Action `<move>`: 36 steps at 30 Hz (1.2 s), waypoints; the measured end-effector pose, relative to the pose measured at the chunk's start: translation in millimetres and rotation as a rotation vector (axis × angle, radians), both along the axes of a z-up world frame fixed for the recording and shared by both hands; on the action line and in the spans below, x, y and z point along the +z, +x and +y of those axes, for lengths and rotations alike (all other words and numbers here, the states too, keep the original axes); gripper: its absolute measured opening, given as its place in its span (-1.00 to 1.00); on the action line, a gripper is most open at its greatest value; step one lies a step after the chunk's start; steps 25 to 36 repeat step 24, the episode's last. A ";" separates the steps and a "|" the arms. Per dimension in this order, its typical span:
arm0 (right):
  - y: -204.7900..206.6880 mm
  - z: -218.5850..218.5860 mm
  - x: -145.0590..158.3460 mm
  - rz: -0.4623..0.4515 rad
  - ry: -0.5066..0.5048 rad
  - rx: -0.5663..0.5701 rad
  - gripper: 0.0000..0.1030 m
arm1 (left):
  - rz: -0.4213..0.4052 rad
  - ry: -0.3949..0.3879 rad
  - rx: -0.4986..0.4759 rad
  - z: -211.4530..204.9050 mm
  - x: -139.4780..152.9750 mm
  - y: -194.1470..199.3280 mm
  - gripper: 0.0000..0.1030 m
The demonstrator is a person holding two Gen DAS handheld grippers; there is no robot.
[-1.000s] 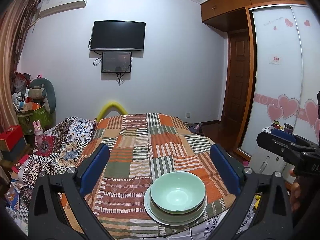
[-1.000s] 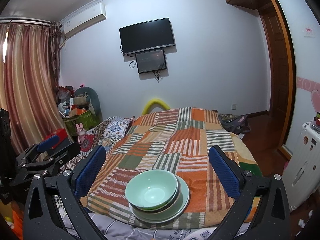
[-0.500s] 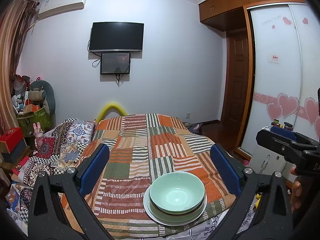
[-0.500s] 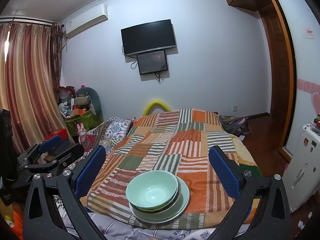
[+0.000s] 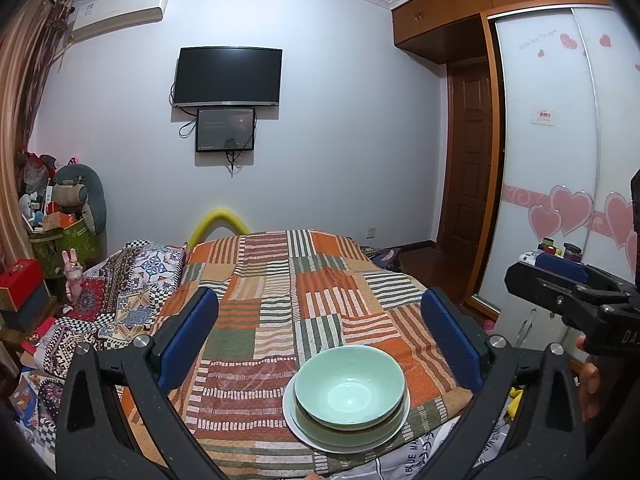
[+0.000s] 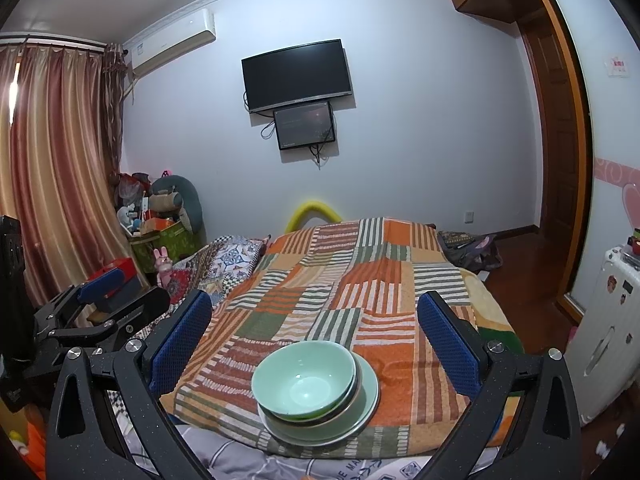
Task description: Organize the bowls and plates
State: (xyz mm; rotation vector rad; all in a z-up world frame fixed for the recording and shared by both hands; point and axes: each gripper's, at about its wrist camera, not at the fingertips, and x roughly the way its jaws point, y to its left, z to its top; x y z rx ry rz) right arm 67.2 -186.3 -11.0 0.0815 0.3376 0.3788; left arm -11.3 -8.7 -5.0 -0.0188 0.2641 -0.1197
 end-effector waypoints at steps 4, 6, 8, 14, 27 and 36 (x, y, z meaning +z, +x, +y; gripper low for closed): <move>0.3 0.5 0.2 0.002 -0.002 0.002 0.99 | 0.004 -0.007 -0.010 2.4 1.0 0.5 1.00; 0.2 0.7 0.0 0.002 -0.002 0.001 0.99 | 0.006 -0.010 -0.016 3.0 1.0 0.5 1.00; 0.4 0.1 -0.8 0.003 -0.002 0.002 0.99 | 0.003 -0.006 -0.013 2.5 0.9 0.4 1.00; 1.8 0.3 -0.7 0.008 -0.005 0.005 0.99 | 0.005 0.000 -0.015 1.3 -0.1 0.3 1.00; 4.0 0.8 -2.9 0.015 -0.009 0.011 0.99 | 0.008 -0.007 -0.019 1.4 -0.6 0.4 1.00; 4.0 0.8 -2.9 0.015 -0.009 0.011 0.99 | 0.008 -0.007 -0.019 1.4 -0.6 0.4 1.00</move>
